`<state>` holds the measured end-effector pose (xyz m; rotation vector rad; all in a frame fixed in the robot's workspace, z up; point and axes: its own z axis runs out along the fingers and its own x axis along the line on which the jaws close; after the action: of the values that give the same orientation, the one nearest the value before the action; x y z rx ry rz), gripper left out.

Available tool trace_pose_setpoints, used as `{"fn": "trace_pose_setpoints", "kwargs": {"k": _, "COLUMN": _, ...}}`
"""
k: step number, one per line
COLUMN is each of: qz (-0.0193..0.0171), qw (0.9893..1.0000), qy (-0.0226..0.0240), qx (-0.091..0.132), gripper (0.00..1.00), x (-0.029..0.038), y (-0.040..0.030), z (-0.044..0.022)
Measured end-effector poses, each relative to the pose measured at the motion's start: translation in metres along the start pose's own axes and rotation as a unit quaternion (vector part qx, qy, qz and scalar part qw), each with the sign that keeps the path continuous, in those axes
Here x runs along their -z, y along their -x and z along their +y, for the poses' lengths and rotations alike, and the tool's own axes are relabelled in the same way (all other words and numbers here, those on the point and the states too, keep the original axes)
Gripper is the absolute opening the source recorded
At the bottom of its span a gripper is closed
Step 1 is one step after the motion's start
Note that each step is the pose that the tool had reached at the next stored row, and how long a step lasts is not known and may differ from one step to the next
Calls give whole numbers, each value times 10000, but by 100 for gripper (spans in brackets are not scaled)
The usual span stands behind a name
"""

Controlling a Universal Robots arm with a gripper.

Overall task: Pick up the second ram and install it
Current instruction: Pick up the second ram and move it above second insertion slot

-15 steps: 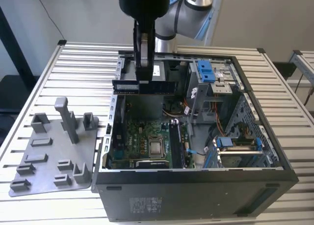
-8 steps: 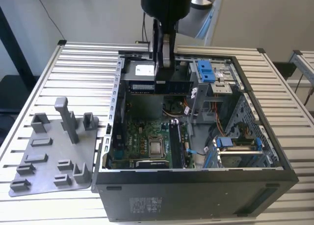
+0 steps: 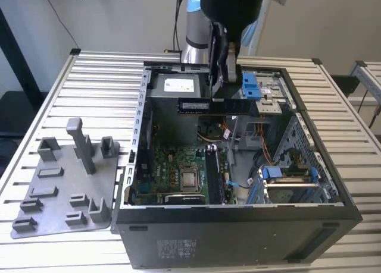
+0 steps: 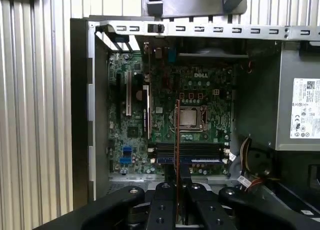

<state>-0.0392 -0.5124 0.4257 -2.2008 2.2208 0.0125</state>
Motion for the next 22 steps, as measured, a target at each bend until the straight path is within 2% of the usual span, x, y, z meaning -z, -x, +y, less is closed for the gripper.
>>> {"fn": "trace_pose_setpoints", "kwargs": {"k": 7, "qz": 0, "qw": 10000, "qy": 0, "qx": 0, "gripper": 14, "x": -1, "y": 2, "z": -301}}
{"fn": "trace_pose_setpoints", "kwargs": {"k": 10, "qz": 0, "qw": 10000, "qy": 0, "qx": 1, "gripper": 14, "x": -2, "y": 3, "z": -384}}
{"fn": "trace_pose_setpoints", "kwargs": {"k": 14, "qz": 0, "qw": 10000, "qy": 0, "qx": 0, "gripper": 14, "x": -3, "y": 4, "z": -443}}
{"fn": "trace_pose_setpoints", "kwargs": {"k": 19, "qz": 0, "qw": 10000, "qy": 0, "qx": 0, "gripper": 14, "x": -3, "y": 9, "z": -446}}
{"fn": "trace_pose_setpoints", "kwargs": {"k": 22, "qz": -3, "qw": 10000, "qy": 0, "qx": 0, "gripper": 14, "x": -6, "y": 63, "z": -446}}
